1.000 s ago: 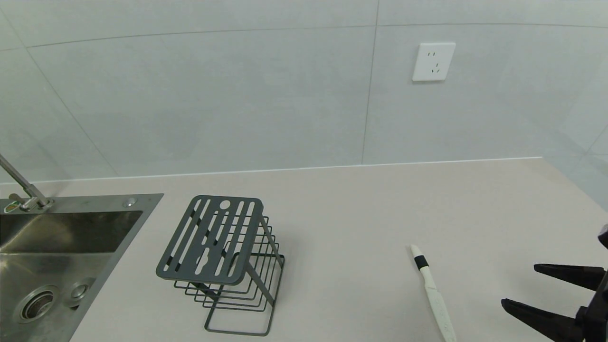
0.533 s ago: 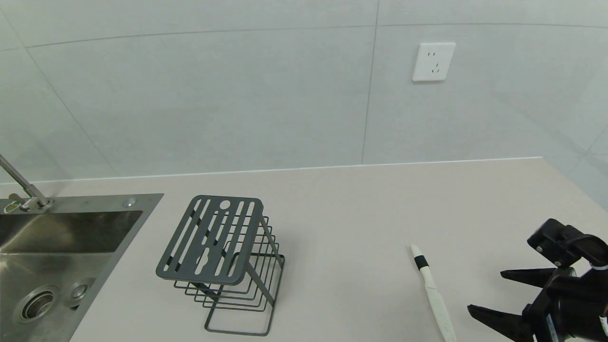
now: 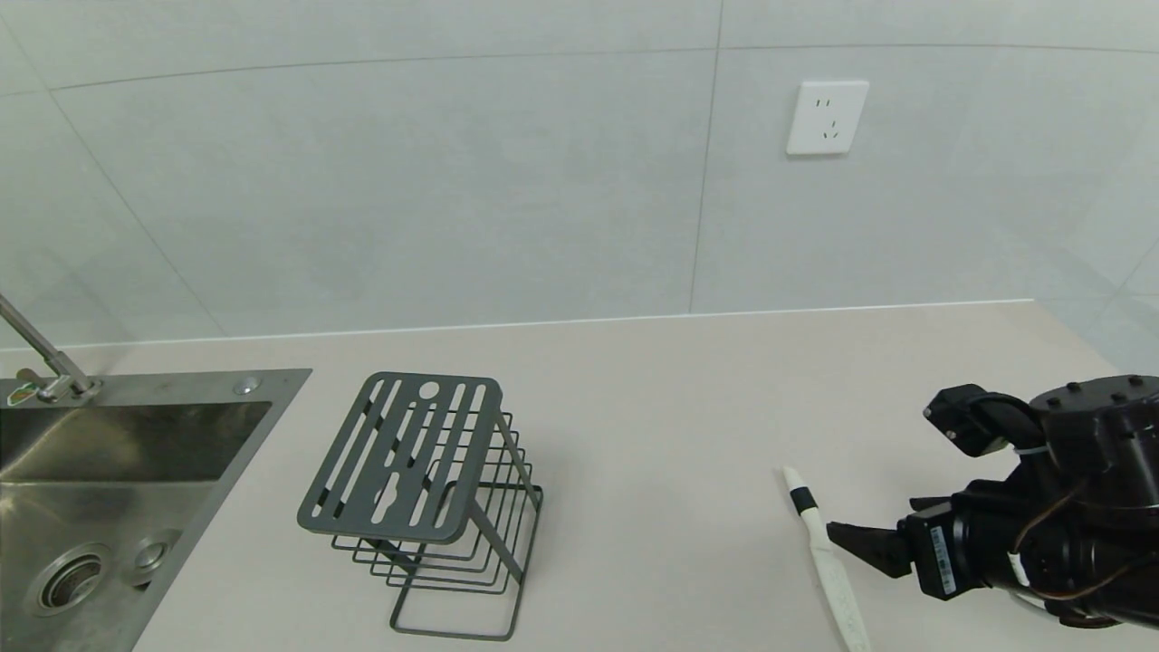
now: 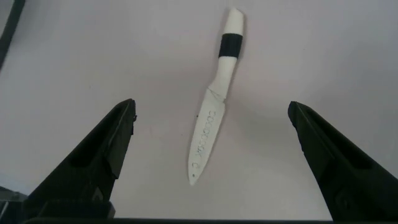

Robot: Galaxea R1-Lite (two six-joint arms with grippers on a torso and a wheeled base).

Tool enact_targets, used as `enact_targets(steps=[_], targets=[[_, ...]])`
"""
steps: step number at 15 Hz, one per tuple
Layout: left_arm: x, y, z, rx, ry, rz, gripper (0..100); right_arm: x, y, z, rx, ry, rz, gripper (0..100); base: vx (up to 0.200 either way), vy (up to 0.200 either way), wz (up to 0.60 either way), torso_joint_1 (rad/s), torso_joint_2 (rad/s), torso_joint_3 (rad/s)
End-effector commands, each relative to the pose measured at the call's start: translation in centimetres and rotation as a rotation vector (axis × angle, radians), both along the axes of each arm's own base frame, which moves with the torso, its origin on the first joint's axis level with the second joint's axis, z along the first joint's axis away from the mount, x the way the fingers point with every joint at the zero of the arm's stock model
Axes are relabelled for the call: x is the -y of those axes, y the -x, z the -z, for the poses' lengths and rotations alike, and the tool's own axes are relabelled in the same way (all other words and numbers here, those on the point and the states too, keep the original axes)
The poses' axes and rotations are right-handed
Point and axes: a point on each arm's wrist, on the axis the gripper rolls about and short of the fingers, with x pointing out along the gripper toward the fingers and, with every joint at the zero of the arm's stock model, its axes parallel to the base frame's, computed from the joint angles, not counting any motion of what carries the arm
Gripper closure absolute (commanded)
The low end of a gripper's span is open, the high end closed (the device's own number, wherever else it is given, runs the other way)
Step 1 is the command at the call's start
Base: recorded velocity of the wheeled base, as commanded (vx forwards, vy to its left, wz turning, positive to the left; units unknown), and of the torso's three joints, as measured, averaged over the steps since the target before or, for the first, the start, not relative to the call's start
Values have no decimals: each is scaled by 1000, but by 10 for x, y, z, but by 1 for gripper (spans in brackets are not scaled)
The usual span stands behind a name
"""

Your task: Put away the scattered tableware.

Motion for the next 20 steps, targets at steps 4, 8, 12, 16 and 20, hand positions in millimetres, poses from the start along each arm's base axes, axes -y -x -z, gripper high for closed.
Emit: enact_targets(steps=[4,8,12,16,20], targets=[[0,0,0,-2,0,0,0,-10,-15,26,-86,96,42,0,0,0,0,0,0,0],[0,0,0,0,0,0,0,-14,-17,43,-145,131,32,0,0,0,0,0,0,0],[0,0,0,-2,2,0,0,-19,-21,54,-181,159,20,0,0,0,0,0,0,0],[0,0,0,-2,2,0,0,-32,-25,62,-168,172,-6,0,0,0,0,0,0,0],[0,0,0,0,2,0,0,-37,-33,68,-173,199,9,0,0,0,0,0,0,0]])
